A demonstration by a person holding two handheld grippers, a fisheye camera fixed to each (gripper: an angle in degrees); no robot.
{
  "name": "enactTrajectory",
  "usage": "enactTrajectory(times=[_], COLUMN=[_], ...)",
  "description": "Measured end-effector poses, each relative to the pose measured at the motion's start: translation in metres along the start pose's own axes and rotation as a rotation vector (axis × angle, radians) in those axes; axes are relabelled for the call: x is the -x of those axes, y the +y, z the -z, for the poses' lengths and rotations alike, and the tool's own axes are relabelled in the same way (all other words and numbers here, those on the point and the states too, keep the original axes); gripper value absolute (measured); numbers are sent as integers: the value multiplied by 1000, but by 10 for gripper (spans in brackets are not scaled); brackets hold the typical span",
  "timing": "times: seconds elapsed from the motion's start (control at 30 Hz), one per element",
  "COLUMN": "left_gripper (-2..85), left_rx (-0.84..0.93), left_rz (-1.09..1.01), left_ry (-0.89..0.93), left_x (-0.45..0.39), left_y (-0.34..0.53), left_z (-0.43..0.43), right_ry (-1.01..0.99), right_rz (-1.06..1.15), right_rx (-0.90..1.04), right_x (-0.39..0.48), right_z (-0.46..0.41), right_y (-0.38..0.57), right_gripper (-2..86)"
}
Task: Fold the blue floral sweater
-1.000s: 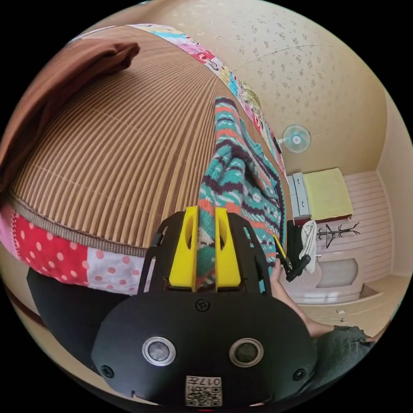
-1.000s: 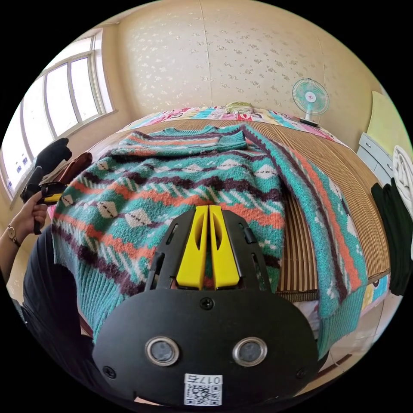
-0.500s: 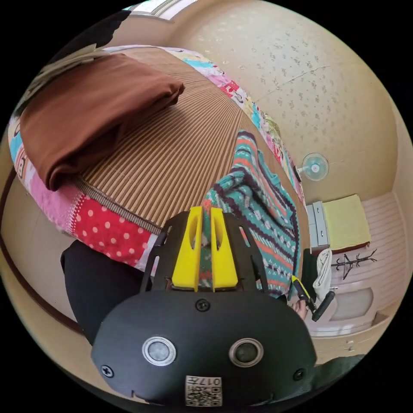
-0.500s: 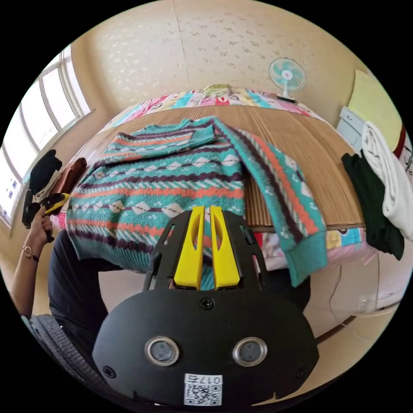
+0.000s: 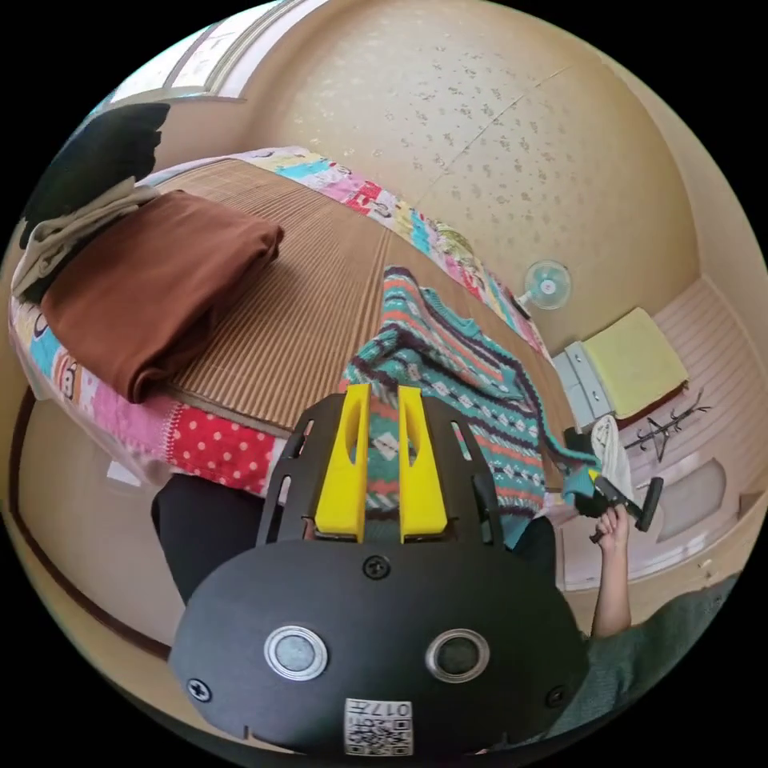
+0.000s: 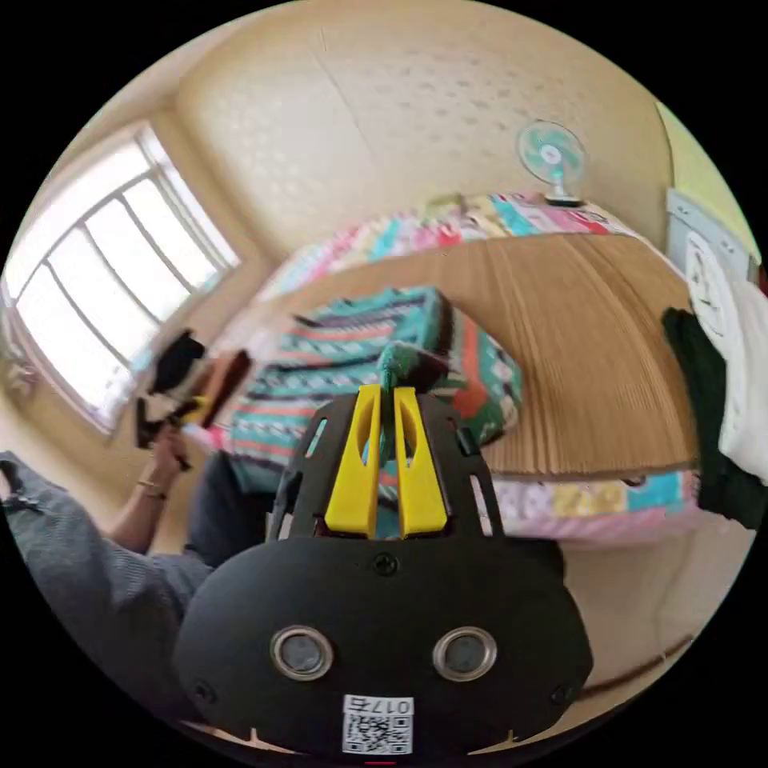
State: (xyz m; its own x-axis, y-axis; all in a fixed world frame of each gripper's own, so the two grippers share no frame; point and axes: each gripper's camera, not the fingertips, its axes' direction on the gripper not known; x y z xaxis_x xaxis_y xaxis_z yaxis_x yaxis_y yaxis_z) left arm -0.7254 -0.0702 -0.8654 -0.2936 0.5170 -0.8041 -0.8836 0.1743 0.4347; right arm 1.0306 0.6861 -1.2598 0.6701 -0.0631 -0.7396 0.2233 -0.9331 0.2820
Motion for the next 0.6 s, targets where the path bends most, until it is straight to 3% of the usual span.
enactTrajectory(times=[0.07,0.1,0.17,0.3,0.43,0.5,0.57,0.6], left_gripper=[119,148,185,221,224,161,43,42], left_rx=[80,188,271,197,153,218,194,159], left_rz=[-117,-198,-291,-540,-534,-571,-655,-680], left_ry=[226,365,425,381,173,196,246,214], left_x=[-34,-65,-117,-232,-260,-270,-280,-283], left_y=[-3,-6,-3,21,21,18,18,11], left_z=[-18,-40,-61,-63,-93,-118,-127,-129], right_ry=[-416,-481,-673,-694,-702,-715,-726,-728], right_rz=[6,8,29,53,28,-40,-191,-217], right_rx=[-194,-209,-197,-69,85,80,26,-1], right_x=[13,16,34,73,99,93,67,58], right_z=[45,48,43,3,-47,-57,-60,-58], right_y=[-41,-51,-88,-121,-126,-119,-101,-96], right_gripper=[27,27,25,25,32,40,46,46])
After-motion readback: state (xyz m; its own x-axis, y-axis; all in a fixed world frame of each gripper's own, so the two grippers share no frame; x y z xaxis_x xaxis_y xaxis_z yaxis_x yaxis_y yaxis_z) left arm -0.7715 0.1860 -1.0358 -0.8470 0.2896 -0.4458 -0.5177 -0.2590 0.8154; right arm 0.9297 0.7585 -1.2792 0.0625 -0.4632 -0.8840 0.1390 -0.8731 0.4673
